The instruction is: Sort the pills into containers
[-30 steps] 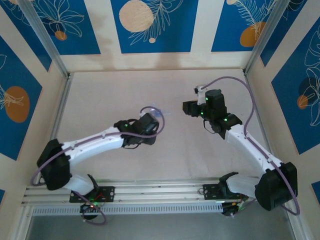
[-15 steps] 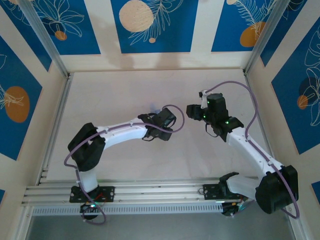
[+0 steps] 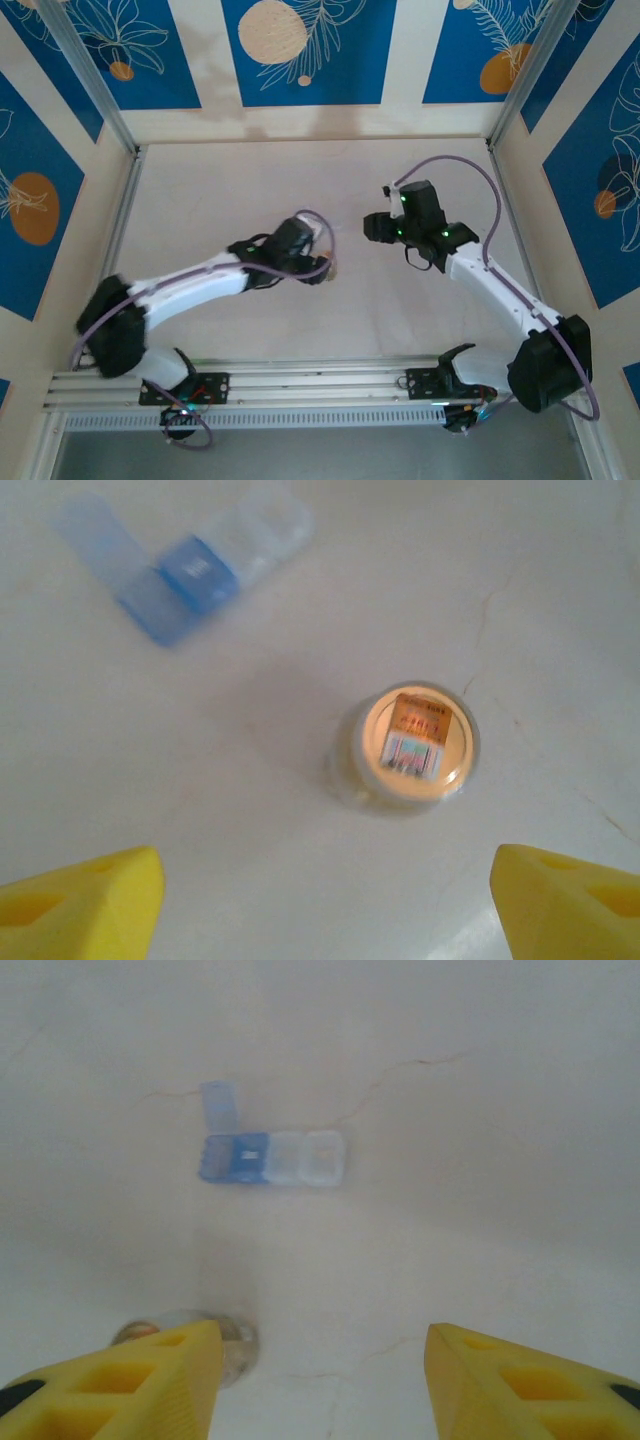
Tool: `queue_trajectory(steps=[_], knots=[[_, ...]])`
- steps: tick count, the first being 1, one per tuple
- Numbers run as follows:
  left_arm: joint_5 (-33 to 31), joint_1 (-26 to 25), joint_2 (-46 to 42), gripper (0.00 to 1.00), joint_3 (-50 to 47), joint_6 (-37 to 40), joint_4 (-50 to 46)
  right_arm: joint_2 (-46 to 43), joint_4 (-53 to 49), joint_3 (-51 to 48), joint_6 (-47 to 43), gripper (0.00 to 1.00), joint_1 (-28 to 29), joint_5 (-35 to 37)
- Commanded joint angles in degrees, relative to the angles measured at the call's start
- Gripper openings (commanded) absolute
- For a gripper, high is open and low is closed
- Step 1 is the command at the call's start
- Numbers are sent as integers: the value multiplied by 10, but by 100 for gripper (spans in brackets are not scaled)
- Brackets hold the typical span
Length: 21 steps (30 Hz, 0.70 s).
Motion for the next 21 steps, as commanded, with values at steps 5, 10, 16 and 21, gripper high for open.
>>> queue_trajectory(steps=[5, 10, 16, 21], knots=[[-71, 16, -251, 98, -187, 93, 125, 105, -159, 123, -69, 58, 95, -29], [-98, 18, -356, 99, -268, 90, 178, 181, -197, 180, -86, 59, 147, -19], [-116, 18, -417, 99, -325, 63, 215, 258, -228, 224, -86, 62, 160, -18], [-135, 19, -436, 99, -366, 29, 246, 305, -247, 248, -89, 62, 163, -21]])
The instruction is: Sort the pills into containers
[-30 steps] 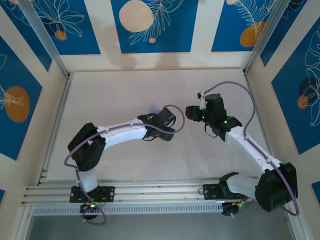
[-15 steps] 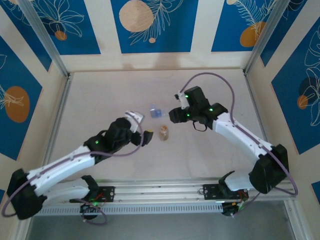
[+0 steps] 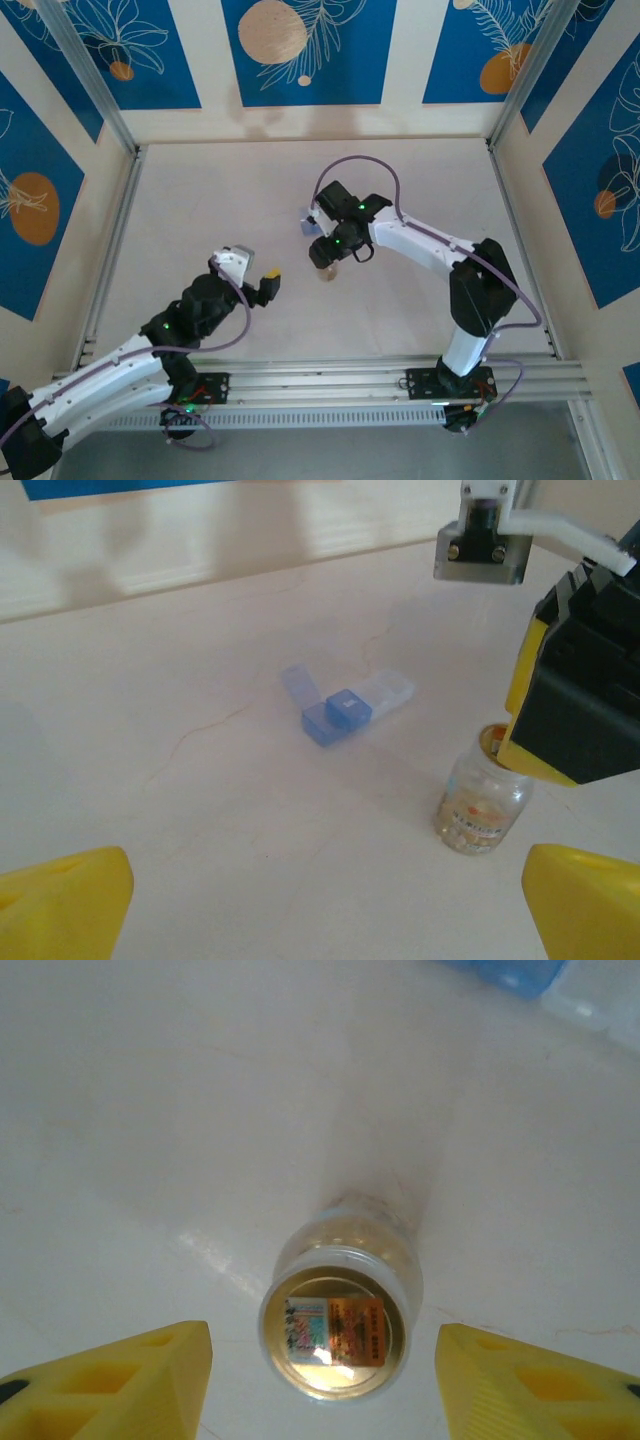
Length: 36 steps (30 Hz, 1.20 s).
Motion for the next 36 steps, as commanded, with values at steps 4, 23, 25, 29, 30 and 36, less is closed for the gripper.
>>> queue_trajectory(steps=[4, 23, 25, 29, 30, 36], knots=[[-20, 7, -4, 99, -21, -33, 39, 41, -37, 31, -9, 62, 6, -1], [12, 6, 1, 99, -39, -31, 63, 107, -44, 60, -23, 58, 7, 4], [15, 6, 2, 99, -40, -32, 64, 112, -44, 61, -25, 58, 7, 2], [19, 7, 6, 99, -39, -31, 67, 116, -45, 65, -25, 58, 8, 0], [20, 6, 7, 99, -40, -31, 68, 118, -44, 65, -25, 58, 8, 0], [40, 6, 17, 99, -50, -19, 97, 100, -48, 68, -32, 49, 6, -1]])
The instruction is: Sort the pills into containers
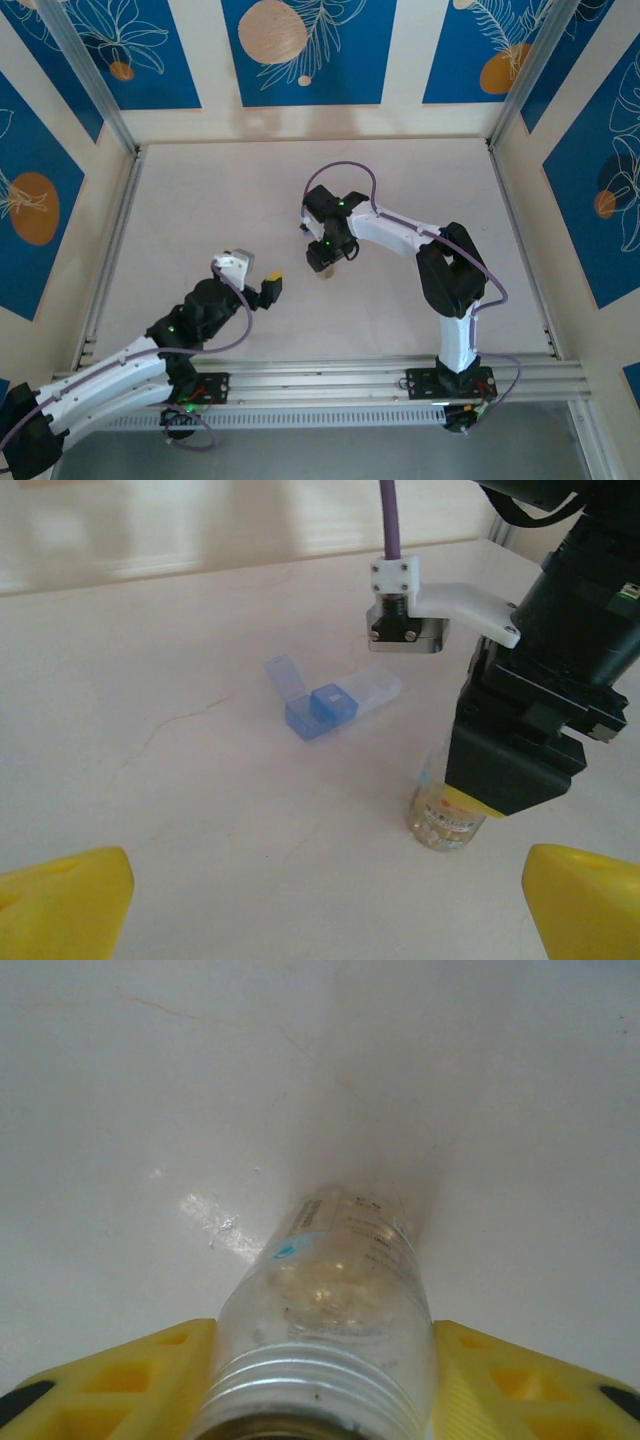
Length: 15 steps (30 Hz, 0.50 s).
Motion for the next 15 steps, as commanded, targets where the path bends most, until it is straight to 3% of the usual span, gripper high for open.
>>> queue_trajectory(steps=[1, 4, 9, 15], knots=[[27, 5, 7, 99, -18, 10, 50, -10, -18, 11, -10, 47, 1, -12], [57, 5, 29, 99, -26, 39, 103, -40, -18, 9, -11, 46, -11, -39], [114, 6, 113, 99, -40, 103, 280, -108, -39, 17, -18, 45, -38, -85], [263, 17, 261, 99, -5, 199, 433, -190, -96, 42, -70, 45, -54, -131]])
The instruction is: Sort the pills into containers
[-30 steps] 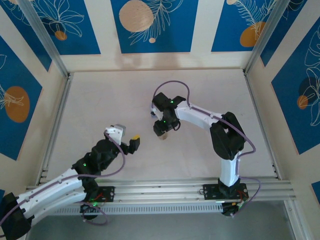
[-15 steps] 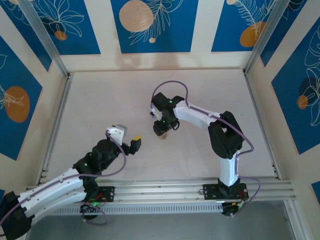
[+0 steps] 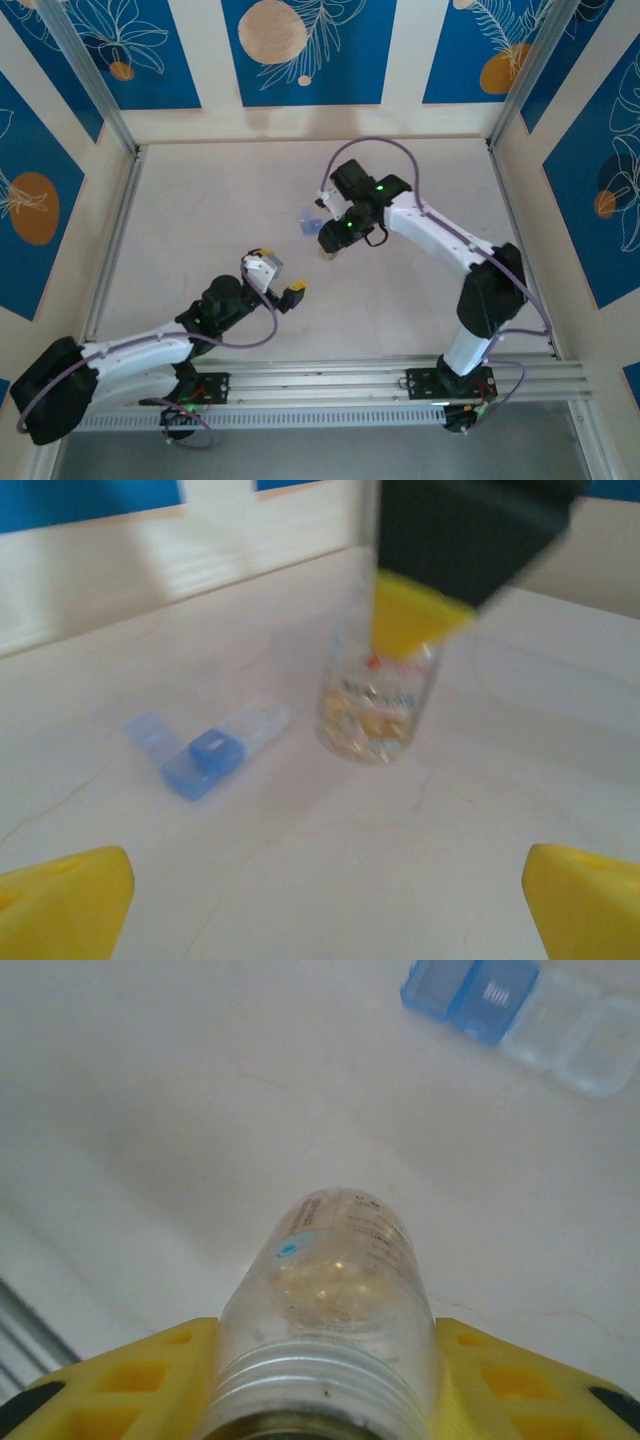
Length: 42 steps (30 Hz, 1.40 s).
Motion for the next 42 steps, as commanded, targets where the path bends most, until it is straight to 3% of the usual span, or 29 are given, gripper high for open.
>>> queue_trajectory(steps=[1, 3, 7, 11, 14, 22, 29, 42], knots=[[133, 26, 67, 99, 31, 83, 145, -51, -52, 27, -56, 45, 1, -71], [213, 68, 118, 99, 42, 68, 200, -75, -59, 34, -85, 45, 3, -105], [321, 127, 233, 87, 51, 17, 390, -92, -62, 56, -104, 45, 2, -155], [423, 136, 276, 86, 103, -12, 382, -88, -60, 72, -112, 45, 6, -171], [424, 135, 282, 86, 106, -34, 407, -85, -59, 75, -117, 45, 7, -170], [442, 133, 260, 82, 125, -33, 341, -73, -55, 75, -123, 45, 14, -187], [448, 118, 230, 81, 143, 9, 248, -65, -60, 75, -126, 45, 17, -194], [463, 112, 203, 76, 162, 48, 181, -60, -71, 87, -131, 45, 18, -218]])
